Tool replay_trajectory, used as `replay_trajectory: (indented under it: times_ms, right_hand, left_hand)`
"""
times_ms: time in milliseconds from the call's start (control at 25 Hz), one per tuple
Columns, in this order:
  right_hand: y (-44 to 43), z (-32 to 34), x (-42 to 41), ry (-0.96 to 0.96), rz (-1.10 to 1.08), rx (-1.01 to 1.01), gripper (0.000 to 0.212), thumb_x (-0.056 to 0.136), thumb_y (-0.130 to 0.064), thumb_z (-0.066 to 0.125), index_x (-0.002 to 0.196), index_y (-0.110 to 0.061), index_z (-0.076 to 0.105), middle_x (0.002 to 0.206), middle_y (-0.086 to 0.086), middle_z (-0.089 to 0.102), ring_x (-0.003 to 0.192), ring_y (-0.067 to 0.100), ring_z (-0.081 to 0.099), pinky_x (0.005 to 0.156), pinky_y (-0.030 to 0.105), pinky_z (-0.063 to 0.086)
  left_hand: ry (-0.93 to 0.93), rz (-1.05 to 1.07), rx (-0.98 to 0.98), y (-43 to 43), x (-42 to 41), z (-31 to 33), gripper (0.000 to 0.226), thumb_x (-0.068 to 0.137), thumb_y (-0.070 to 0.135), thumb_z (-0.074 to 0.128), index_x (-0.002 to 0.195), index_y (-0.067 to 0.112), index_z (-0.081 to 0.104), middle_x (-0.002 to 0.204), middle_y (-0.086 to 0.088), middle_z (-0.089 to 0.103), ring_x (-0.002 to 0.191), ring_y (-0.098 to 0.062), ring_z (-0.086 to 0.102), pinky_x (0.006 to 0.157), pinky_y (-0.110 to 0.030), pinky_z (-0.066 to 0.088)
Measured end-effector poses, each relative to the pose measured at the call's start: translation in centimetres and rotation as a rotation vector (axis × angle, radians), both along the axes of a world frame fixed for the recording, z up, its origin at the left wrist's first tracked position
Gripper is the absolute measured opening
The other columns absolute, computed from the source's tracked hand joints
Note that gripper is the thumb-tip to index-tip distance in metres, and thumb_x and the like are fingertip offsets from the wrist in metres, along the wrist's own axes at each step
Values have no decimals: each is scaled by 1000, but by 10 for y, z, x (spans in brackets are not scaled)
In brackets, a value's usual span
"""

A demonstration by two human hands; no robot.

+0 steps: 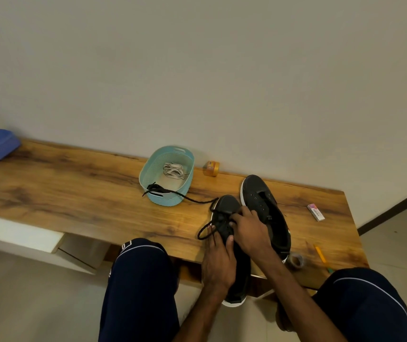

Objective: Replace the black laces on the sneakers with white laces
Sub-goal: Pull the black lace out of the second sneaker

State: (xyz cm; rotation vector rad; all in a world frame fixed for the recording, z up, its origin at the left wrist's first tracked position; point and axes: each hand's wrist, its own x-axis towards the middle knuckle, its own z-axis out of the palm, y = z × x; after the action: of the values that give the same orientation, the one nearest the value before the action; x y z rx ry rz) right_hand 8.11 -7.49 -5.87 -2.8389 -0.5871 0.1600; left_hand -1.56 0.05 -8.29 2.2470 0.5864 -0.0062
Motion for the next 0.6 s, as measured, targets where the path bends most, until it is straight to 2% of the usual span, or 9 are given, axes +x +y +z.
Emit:
replay_trajectory:
  times_ms: [80,160,280,360,520,600]
  right_hand:
    - [1,-7,2,40,-28,-23,29,100,-38,50,118,-22,66,126,0,46,113,21,41,83,36,51]
    - [0,-10,3,69,-69,74,25,98,-38,56,109,-21,69,121,-2,46,111,18,40,83,34,50]
    - [3,-5,-2,71,-193,405,11,93,-31,67,88,-21,65,104,-9,48,98,11,49,75,29,44]
    - [5,6,-7,35,-236,645,15,91,-23,70,80,-20,59,95,-9,50,87,5,53,74,25,41]
    - [2,65,3,-244,-176,1014,10,88,-11,69,84,-15,61,93,-3,57,89,3,55,76,15,41]
    - [-4,94,10,-311,-167,1247,8,91,-8,66,90,-15,64,93,-3,63,91,7,60,79,15,45]
  left_hand:
    - [-3,18,-6,0,0,-1,63,102,53,19,156,20,20,162,-1,25,148,-16,23,116,-39,34]
    - [4,11,26,-3,1,-1,63,102,53,18,155,19,22,161,-1,28,147,-16,26,115,-39,35]
    - [49,-17,144,-3,3,-1,68,101,55,12,156,17,18,161,-3,26,148,-16,25,117,-36,32]
    - [86,-43,208,-3,2,0,73,98,57,6,157,16,15,162,-3,25,148,-17,24,118,-34,29]
    - [176,-75,313,-3,5,0,74,100,58,6,158,14,5,166,-4,11,153,-19,9,121,-39,20]
    - [197,-76,302,-4,5,2,79,95,62,-2,158,14,1,166,-4,6,153,-20,6,121,-42,18]
